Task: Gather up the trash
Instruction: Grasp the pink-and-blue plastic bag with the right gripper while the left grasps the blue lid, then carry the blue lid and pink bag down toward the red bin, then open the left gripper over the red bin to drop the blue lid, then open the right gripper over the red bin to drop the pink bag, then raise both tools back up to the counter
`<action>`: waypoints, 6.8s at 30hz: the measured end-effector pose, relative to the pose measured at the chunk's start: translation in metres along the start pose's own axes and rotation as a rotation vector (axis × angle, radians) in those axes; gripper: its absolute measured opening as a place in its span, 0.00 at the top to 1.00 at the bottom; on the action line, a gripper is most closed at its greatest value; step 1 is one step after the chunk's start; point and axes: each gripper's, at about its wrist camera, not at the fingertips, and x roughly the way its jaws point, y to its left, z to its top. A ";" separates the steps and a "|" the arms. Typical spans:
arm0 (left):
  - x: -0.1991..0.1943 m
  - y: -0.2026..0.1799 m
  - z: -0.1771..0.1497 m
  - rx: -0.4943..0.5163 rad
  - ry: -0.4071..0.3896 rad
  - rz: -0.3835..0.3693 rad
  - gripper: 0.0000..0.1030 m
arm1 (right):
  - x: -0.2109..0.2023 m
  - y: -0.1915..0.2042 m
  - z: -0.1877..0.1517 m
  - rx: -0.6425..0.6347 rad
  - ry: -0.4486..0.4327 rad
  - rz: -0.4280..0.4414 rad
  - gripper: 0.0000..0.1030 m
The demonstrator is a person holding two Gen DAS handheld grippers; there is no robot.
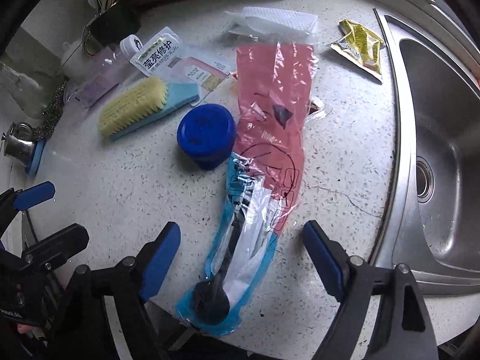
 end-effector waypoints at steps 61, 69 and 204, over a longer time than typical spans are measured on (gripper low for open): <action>0.070 -0.111 0.083 0.237 -0.023 0.057 0.58 | -0.077 -0.101 -0.037 0.212 -0.133 -0.047 0.91; 0.050 -0.126 0.055 0.231 -0.040 0.073 0.59 | -0.100 -0.114 -0.058 0.218 -0.190 -0.047 0.91; 0.130 -0.212 -0.244 0.255 -0.057 0.061 0.00 | 0.061 -0.145 -0.297 0.106 -0.036 -0.021 0.01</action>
